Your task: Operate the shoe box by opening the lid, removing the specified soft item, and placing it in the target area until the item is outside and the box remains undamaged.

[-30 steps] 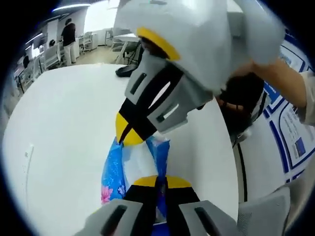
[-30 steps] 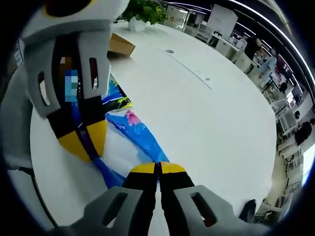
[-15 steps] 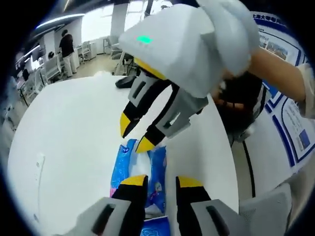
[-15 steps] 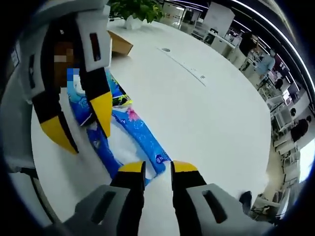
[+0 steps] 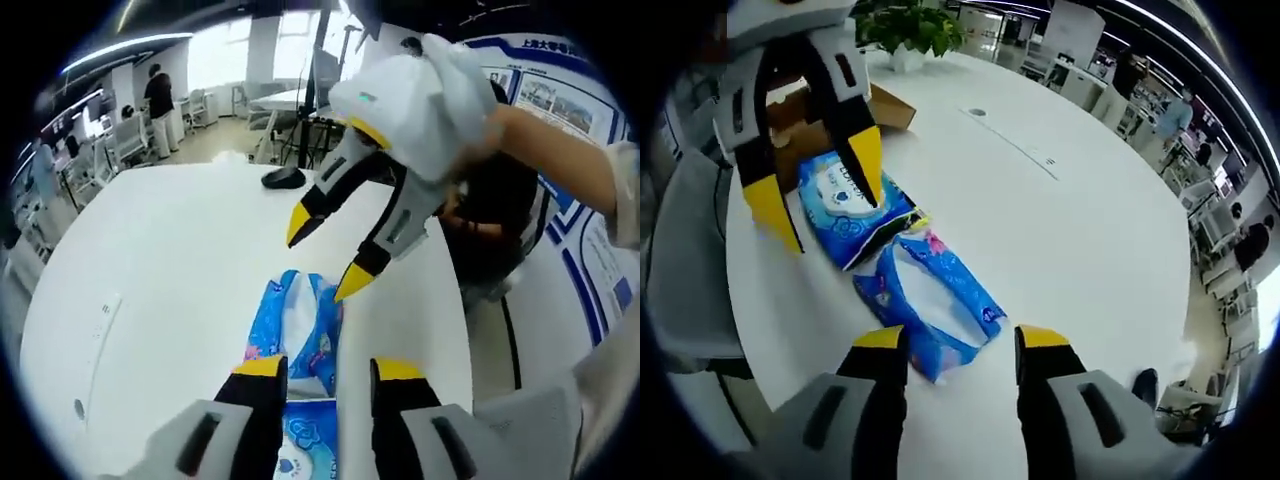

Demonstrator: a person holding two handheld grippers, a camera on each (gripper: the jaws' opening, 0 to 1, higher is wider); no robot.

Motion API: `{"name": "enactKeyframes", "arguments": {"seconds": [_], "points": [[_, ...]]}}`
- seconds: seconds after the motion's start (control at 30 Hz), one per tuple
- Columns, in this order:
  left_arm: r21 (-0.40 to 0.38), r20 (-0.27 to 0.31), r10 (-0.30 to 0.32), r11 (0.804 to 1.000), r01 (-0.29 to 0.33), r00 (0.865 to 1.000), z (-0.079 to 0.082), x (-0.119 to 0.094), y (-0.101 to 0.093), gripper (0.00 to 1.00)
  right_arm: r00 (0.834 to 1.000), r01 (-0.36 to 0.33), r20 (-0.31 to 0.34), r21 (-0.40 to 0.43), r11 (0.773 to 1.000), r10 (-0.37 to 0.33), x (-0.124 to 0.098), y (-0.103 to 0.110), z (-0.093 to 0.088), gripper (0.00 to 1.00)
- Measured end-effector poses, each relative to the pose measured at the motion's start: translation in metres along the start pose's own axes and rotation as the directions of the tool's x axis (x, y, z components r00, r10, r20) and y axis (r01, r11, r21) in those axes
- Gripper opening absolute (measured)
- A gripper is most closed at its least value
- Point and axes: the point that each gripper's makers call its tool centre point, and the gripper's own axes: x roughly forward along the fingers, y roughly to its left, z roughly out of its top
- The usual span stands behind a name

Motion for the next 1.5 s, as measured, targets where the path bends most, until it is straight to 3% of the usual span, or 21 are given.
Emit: {"name": "enactKeyframes", "arguments": {"seconds": [0.27,0.37,0.5,0.6,0.73,0.8,1.07,1.5], "points": [[-0.037,0.044,0.05,0.998,-0.049,0.998,-0.016,-0.032,0.001,0.43,1.0,-0.015,0.023,0.002,1.0,0.015,-0.02,0.021,0.013,0.55],[-0.077,0.099,0.09,0.994,-0.083,0.991,-0.017,-0.048,0.005,0.52,0.999,-0.015,0.04,0.014,1.0,0.015,-0.027,0.027,0.02,0.6],[-0.104,0.128,0.123,0.988,-0.109,0.984,-0.025,-0.066,0.008,0.58,0.998,-0.021,0.055,0.015,1.0,0.02,-0.034,0.038,0.027,0.66],[-0.118,0.17,0.157,0.983,-0.138,0.973,-0.03,-0.083,0.011,0.62,0.997,-0.03,0.068,0.017,0.999,0.029,-0.037,0.046,0.033,0.69],[-0.156,0.236,0.221,0.97,-0.188,0.946,-0.033,-0.106,0.017,0.73,0.996,-0.03,0.085,0.026,0.999,0.028,-0.041,0.053,0.041,0.72],[-0.175,0.256,0.242,0.964,-0.202,0.936,-0.04,-0.12,0.019,0.73,0.994,-0.037,0.102,0.033,0.999,0.033,-0.042,0.06,0.048,0.74],[-0.221,0.266,0.29,0.947,-0.235,0.919,-0.076,-0.161,0.016,0.81,0.99,-0.053,0.13,0.041,0.998,0.047,-0.042,0.08,0.071,0.85],[-0.28,0.264,0.394,0.905,-0.321,0.88,-0.127,-0.22,0.015,0.93,0.978,-0.132,0.155,-0.06,0.989,0.14,-0.037,0.125,0.116,0.85]]}}
